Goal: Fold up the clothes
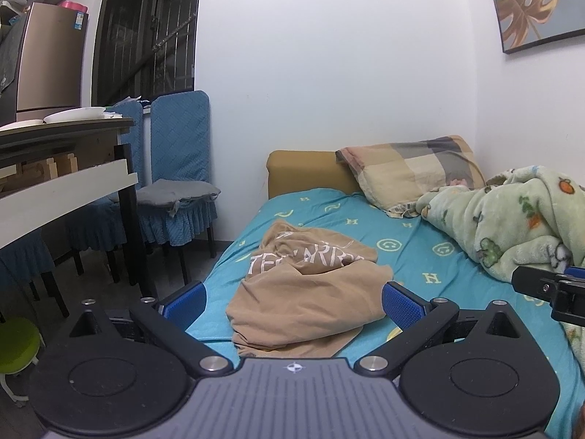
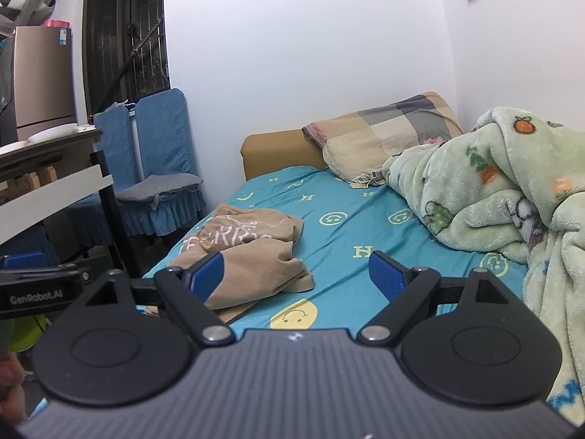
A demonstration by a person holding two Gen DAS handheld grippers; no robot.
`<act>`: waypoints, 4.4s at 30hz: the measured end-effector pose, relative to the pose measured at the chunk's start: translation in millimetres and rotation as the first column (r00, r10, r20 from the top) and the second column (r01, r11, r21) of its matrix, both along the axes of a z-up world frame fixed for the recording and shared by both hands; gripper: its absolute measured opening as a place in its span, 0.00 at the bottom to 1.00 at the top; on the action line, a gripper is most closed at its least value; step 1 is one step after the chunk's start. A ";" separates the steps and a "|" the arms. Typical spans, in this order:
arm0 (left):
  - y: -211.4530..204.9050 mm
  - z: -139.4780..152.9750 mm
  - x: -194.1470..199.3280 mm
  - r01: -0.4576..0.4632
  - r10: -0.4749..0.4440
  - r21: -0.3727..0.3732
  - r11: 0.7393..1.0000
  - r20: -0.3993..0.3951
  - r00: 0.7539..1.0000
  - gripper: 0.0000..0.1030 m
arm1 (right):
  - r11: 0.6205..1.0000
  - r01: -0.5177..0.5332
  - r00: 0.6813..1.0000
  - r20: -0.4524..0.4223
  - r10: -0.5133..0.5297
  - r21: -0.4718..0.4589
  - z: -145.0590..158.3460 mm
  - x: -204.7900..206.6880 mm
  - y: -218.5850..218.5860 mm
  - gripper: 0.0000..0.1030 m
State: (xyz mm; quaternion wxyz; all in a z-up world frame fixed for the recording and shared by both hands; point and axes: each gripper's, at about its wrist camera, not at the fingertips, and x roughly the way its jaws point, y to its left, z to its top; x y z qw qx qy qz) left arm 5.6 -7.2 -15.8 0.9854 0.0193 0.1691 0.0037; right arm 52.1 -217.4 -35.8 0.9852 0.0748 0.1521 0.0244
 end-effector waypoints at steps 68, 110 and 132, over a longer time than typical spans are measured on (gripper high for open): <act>-137.2 -157.6 561.4 -0.138 0.099 -0.067 0.988 -0.406 0.909 0.16 | 0.943 0.179 0.955 -0.280 -0.098 0.280 -107.9 158.2 -88.0 0.85; 55.3 -39.5 62.4 0.150 -0.298 -0.448 0.881 -0.282 0.912 0.58 | 0.964 0.052 0.882 -0.464 0.078 0.261 -97.6 93.6 -61.1 0.85; -10.5 -61.8 128.8 0.237 -0.266 -0.128 0.963 -0.323 0.908 0.04 | 0.969 0.002 0.888 -0.446 0.112 0.246 -114.9 120.0 -38.3 0.85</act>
